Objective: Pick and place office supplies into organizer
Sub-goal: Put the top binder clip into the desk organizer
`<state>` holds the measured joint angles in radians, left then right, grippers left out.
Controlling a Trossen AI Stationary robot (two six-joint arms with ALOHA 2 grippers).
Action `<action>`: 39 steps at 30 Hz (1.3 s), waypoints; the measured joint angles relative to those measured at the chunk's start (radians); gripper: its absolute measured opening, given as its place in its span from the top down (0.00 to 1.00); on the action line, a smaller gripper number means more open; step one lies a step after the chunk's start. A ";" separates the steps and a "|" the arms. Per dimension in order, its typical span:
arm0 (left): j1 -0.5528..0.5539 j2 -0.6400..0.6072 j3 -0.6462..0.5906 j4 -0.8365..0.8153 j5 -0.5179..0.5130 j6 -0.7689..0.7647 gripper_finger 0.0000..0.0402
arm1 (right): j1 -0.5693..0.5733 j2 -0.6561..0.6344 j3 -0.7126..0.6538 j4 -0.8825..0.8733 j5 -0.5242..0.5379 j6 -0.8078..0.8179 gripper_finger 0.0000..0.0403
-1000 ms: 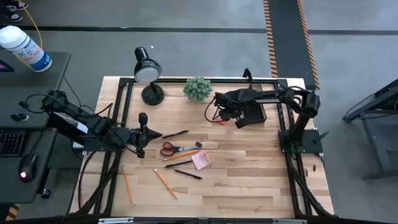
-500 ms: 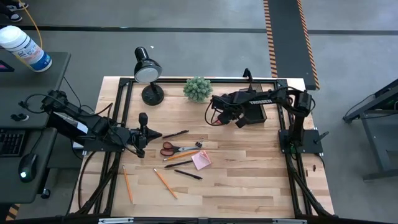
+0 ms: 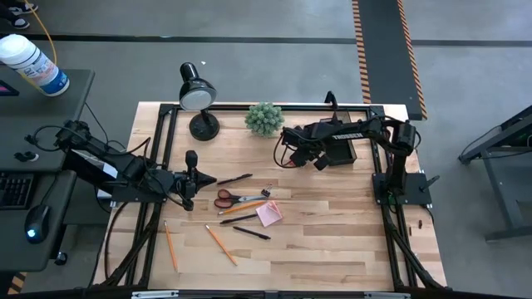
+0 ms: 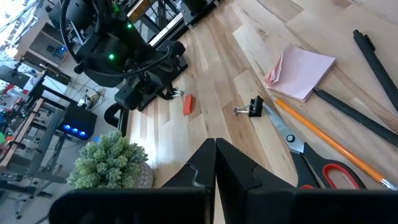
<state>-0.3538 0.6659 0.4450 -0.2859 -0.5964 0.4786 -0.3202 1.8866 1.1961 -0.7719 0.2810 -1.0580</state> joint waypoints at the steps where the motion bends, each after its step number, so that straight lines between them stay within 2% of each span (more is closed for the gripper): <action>1: 0.000 0.000 0.000 0.000 0.000 0.000 1.00 | 0.000 0.000 0.000 0.000 0.000 0.000 0.78; 18: 0.000 0.000 0.000 0.000 0.000 0.000 1.00 | 0.000 0.001 0.000 -0.016 -0.002 0.000 0.79; 31: 0.000 0.000 0.000 -0.002 0.000 0.000 1.00 | 0.002 0.082 0.004 -0.016 0.010 -0.024 0.80; 34: 0.000 0.000 0.000 -0.001 0.000 0.023 1.00 | 0.002 0.084 0.003 -0.014 0.009 -0.023 0.84; 39: 0.000 0.000 0.000 -0.001 0.000 0.024 1.00 | 0.002 0.085 0.002 -0.028 -0.002 -0.018 0.98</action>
<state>-0.3538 0.6657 0.4450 -0.2867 -0.5964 0.5022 -0.3187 1.9713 1.1984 -0.8001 0.2787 -1.0759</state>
